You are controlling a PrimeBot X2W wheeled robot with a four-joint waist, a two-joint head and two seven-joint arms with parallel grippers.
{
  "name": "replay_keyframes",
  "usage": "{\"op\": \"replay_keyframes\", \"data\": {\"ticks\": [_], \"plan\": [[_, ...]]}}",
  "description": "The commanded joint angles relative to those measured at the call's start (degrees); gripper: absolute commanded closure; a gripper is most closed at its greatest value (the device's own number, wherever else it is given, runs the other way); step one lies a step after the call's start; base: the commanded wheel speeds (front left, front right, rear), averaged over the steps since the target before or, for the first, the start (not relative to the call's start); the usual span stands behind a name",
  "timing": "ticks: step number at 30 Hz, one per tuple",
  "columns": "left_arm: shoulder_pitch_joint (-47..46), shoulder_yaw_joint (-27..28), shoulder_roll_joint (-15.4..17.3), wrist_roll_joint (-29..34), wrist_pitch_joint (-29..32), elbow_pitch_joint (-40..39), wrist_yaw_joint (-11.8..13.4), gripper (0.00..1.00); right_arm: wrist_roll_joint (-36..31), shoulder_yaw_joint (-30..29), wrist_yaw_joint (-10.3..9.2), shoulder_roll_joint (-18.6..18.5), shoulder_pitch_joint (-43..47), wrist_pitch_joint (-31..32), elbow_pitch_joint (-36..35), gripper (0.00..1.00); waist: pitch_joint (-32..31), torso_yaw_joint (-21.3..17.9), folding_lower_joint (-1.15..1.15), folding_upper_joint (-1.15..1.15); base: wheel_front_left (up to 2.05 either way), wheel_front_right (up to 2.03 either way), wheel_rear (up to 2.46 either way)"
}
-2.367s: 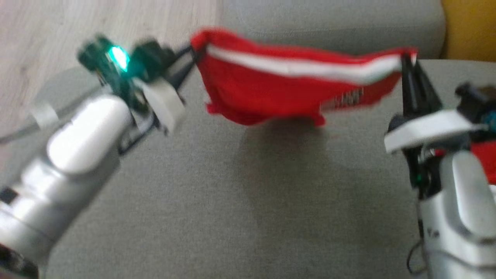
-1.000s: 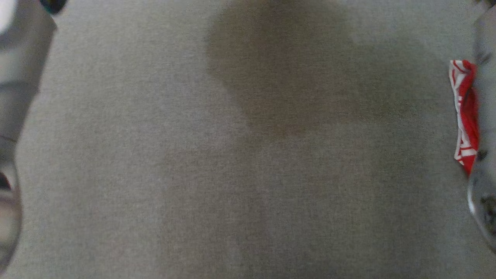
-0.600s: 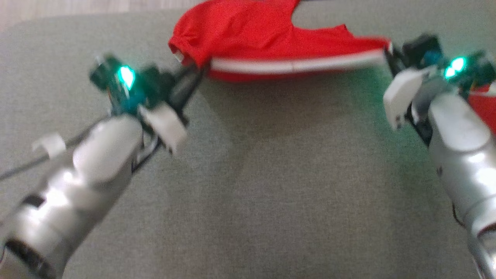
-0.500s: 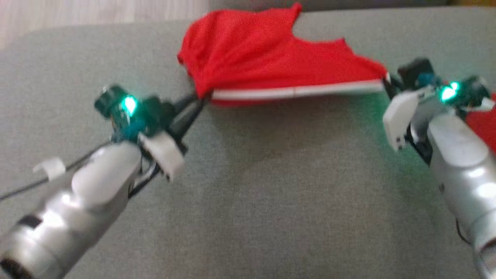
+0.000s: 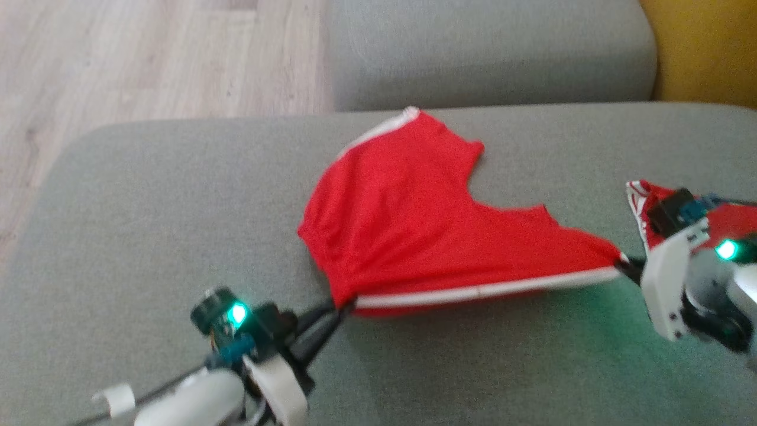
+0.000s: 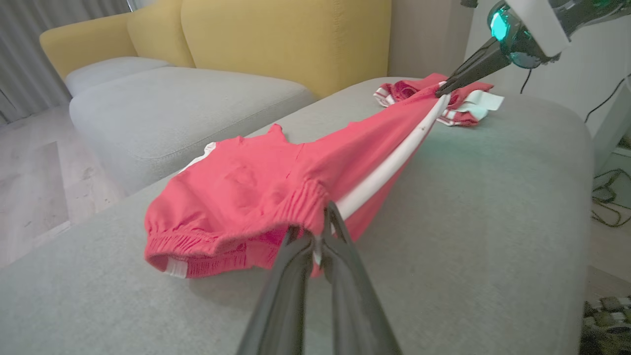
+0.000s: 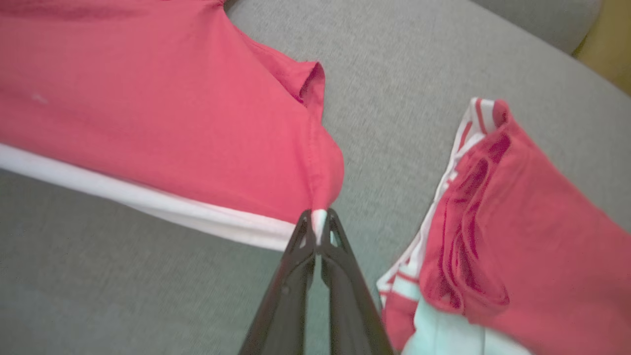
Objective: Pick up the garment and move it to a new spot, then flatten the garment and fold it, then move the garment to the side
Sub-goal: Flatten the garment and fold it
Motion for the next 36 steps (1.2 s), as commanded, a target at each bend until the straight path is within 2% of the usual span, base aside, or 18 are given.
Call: {"op": "replay_keyframes", "data": {"ticks": [1, 5, 6, 9, 12, 18, 23, 32, 36], "plan": [[0.25, 1.89, 3.35, -0.83, 0.71, -3.74, 1.96, 1.0, 3.03, -0.59, -0.05, -5.54, 2.75, 2.47, -4.37, 1.0, -1.99, 0.49, 0.02, 0.0, 0.0, 0.0, 0.0], [3.06, 2.0, 4.72, -1.7, 2.12, -9.47, 5.32, 1.0, 6.16, -4.16, -0.05, -9.65, 6.36, 3.22, -11.28, 1.0, -2.22, 1.03, 0.02, 0.0, 0.0, 0.0, 0.0], [3.06, 2.0, 4.72, -1.7, 2.12, -9.47, 5.32, 1.0, 6.16, -4.16, -0.05, -9.65, 6.36, 3.22, -11.28, 1.0, -2.22, 1.03, 0.02, 0.0, 0.0, 0.0, 0.0], [3.52, 3.45, 5.42, -2.58, 2.46, -11.91, 7.87, 1.0, 4.83, -8.31, -0.05, -10.27, 7.4, 1.14, -14.02, 1.0, -1.54, 1.71, 0.02, 0.0, 0.0, 0.0, 0.0], [2.45, 5.32, 5.42, -3.2, 2.73, -12.68, 9.99, 1.0, 0.96, -12.67, -0.05, -8.94, 6.62, -1.76, -14.96, 1.0, 0.02, 2.6, 0.02, 0.0, 0.0, 0.0, 0.0], [-1.86, 9.26, 3.51, -4.63, 3.53, -10.46, 12.92, 1.0, -7.37, -19.81, -0.05, -2.74, 1.56, -4.47, -13.87, 1.0, 5.46, 4.85, 0.02, 0.0, 0.0, 0.0, 0.0], [-5.57, 11.84, 0.01, -6.32, 3.21, -6.07, 13.42, 1.0, -13.76, -22.6, -0.05, 2.12, -5.33, -4.58, -10.43, 1.0, 10.44, 7.71, 0.02, 0.0, 0.0, 0.0, 0.0], [-13.46, 12.32, -7.27, -6.34, 2.63, 3.88, 10.63, 1.0, -20.99, -21.64, -0.05, 6.9, -18.74, -5.23, -0.67, 1.0, 19.47, 12.86, 0.02, 0.0, 0.0, 0.0, 0.0], [-16.49, 11.93, -10.33, -6.01, 2.41, 8.03, 9.33, 1.0, -23.39, -19.64, -0.05, 7.86, -23.49, -6.97, 3.58, 1.0, 22.46, 14.99, 0.02, 0.0, 0.0, 0.0, 0.0]]}}
